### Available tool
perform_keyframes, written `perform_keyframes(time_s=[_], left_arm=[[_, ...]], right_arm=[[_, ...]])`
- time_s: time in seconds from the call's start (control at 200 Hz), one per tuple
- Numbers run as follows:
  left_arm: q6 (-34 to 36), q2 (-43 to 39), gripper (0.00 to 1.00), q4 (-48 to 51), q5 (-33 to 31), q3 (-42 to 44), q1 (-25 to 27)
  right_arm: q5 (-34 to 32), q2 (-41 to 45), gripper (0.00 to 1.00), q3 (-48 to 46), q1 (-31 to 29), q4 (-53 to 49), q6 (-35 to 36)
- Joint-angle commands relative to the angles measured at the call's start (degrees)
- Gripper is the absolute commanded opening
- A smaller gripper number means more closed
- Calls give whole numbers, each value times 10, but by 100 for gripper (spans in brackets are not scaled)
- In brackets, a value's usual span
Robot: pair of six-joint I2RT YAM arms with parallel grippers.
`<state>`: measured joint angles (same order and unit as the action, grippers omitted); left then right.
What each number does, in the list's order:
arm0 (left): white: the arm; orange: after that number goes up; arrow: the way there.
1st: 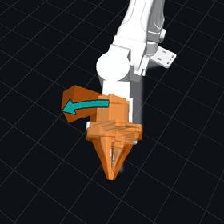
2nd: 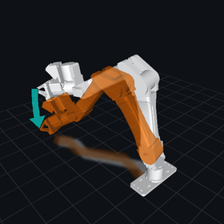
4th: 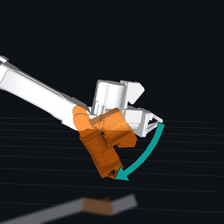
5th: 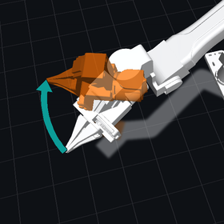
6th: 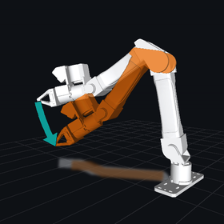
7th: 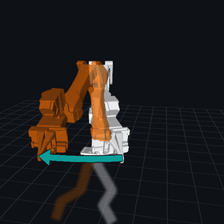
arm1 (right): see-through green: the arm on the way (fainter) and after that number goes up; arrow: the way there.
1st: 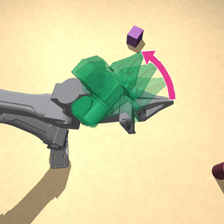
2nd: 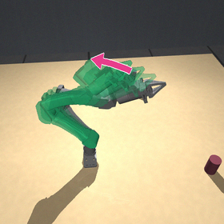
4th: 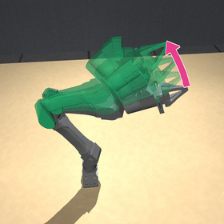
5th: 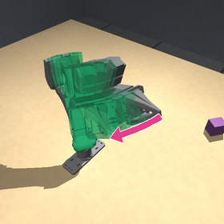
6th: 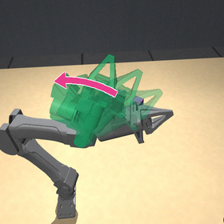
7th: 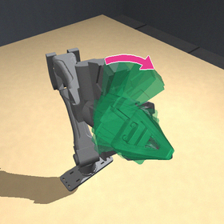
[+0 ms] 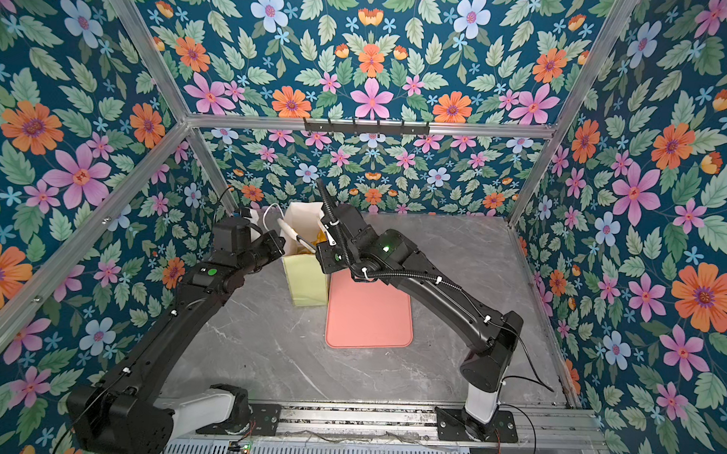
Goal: Place the fake bread into the paper bag
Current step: 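Lower the braided loaf into the bag and open the tongs, then release the bag with the left gripper while the right pulls tongs back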
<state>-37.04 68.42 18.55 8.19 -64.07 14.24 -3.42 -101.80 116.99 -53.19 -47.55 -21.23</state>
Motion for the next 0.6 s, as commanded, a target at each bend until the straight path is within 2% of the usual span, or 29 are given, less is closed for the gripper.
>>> perform_keyframes(time_s=[0.0, 0.13, 0.405, 0.595], left_arm=[[7, -1, 3, -12, -5, -1, -1], [10, 0, 5, -12, -4, -4, 0], [25, -1, 34, -10, 1, -22, -1], [38, -6, 44, -7, 4, -42, -1]], right_arm=[[16, 16, 47, 13, -2, 7, 19], [25, 37, 47, 21, -1, 7, 32], [16, 102, 47, 13, -1, 6, 62], [-11, 137, 48, -7, -1, 7, 84]])
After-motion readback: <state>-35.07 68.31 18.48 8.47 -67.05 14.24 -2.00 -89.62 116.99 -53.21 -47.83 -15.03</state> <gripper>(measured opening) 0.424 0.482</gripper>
